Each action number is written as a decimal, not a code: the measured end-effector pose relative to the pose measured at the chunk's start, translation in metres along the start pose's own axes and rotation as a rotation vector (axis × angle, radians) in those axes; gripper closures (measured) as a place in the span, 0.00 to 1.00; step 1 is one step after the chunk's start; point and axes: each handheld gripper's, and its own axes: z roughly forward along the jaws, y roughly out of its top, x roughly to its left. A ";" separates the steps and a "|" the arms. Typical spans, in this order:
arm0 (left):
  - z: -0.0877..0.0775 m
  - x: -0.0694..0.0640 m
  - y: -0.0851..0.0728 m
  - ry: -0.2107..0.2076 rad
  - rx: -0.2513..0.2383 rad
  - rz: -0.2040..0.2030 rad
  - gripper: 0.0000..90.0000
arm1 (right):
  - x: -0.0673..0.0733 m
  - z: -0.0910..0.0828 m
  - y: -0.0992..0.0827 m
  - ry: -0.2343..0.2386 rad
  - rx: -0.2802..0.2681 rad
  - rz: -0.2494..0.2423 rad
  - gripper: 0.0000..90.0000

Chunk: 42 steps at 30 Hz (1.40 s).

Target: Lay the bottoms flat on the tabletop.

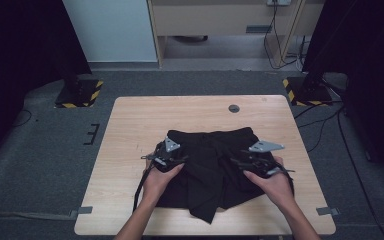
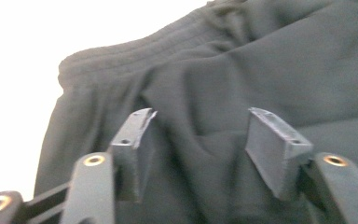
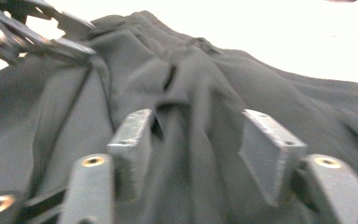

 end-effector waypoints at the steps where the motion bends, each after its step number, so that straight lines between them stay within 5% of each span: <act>1: 0.007 -0.001 0.002 -0.006 0.019 0.001 0.49 | 0.001 0.011 0.005 -0.006 0.001 0.004 0.50; 3: 0.014 -0.002 0.003 -0.004 0.043 0.009 0.55 | 0.003 0.031 0.014 -0.023 0.018 0.003 0.49; 5: 0.016 -0.003 0.002 -0.028 0.046 0.013 0.73 | 0.004 0.050 0.021 -0.036 0.041 0.006 0.52; 9: 0.006 -0.006 -0.004 -0.079 0.018 0.024 0.96 | 0.003 0.069 0.026 -0.067 0.052 0.011 0.59; 12: -0.007 -0.010 -0.011 -0.084 -0.002 0.053 0.98 | -0.001 0.077 0.028 -0.073 0.053 0.021 0.61; 20: -0.054 -0.013 -0.038 -0.194 -0.059 0.023 0.98 | -0.002 0.092 0.024 -0.061 0.119 0.024 0.56; 22: -0.063 -0.008 -0.045 -0.199 -0.061 0.008 0.98 | -0.002 0.095 0.020 -0.049 0.158 -0.013 0.81; 23: -0.067 -0.006 -0.047 -0.193 -0.065 0.009 0.98 | -0.002 0.095 0.020 -0.049 0.158 -0.013 0.81; 24: -0.071 -0.004 -0.049 -0.182 -0.069 0.013 0.98 | -0.001 0.094 0.019 -0.047 0.155 -0.022 0.94; 29: -0.072 0.009 -0.051 -0.142 -0.098 -0.010 0.98 | 0.004 0.077 0.013 -0.024 0.131 -0.041 0.98; 35: -0.062 0.021 -0.046 -0.109 -0.096 -0.026 0.97 | 0.010 0.024 -0.012 0.003 0.097 -0.050 0.98; 42: -0.052 0.045 -0.043 -0.057 -0.087 -0.098 0.98 | -0.005 -0.018 -0.052 -0.024 0.111 -0.007 0.98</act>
